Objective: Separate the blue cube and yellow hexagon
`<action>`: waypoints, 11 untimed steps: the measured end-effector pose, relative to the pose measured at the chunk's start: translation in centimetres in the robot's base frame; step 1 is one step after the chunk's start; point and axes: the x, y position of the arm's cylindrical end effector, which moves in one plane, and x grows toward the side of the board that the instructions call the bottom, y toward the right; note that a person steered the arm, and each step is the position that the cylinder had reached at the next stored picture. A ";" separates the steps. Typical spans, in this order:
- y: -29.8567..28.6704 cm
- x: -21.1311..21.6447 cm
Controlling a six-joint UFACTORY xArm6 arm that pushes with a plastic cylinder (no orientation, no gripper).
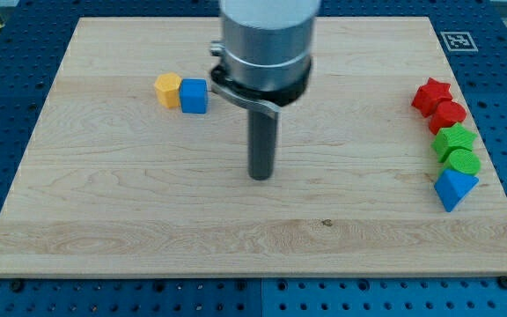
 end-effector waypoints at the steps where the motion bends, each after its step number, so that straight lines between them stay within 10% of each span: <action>1: -4.0 -3.0; 5: 2.9 -7.8; 8: -6.1 -16.9; 11: -7.8 -12.2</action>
